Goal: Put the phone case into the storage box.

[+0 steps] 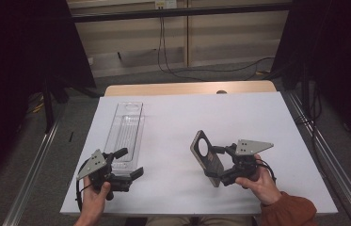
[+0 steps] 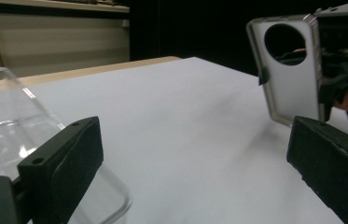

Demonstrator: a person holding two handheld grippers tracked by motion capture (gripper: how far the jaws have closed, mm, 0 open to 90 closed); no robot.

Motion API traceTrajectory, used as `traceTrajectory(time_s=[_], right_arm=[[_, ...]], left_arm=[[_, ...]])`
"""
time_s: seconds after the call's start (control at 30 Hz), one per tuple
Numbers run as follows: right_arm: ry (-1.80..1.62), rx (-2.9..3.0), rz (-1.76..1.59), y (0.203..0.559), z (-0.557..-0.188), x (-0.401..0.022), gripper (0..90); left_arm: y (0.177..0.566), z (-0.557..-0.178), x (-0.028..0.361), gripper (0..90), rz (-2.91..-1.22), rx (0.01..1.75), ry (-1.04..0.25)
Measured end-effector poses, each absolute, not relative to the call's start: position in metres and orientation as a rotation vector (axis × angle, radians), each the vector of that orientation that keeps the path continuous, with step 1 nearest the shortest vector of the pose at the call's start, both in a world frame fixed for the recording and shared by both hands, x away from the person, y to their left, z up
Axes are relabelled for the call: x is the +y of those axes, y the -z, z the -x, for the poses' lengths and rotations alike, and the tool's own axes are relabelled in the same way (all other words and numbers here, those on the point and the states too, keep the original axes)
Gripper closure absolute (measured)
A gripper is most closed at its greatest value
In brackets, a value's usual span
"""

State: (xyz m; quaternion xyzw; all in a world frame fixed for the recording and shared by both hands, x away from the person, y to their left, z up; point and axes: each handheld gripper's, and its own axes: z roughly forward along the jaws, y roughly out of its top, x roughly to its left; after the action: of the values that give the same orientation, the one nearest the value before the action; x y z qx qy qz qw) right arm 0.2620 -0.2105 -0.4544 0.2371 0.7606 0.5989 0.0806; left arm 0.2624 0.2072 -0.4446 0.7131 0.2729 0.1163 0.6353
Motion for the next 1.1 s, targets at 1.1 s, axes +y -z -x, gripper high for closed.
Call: traceTrajectory(time_s=[1.1], right_arm=[[-1.811, 2.297, -0.640, 0.453, -0.260, -0.207, 11.9]], left_arm=[[0.428, -0.292, 0.123, 0.7, -1.607, 0.274, -0.066]])
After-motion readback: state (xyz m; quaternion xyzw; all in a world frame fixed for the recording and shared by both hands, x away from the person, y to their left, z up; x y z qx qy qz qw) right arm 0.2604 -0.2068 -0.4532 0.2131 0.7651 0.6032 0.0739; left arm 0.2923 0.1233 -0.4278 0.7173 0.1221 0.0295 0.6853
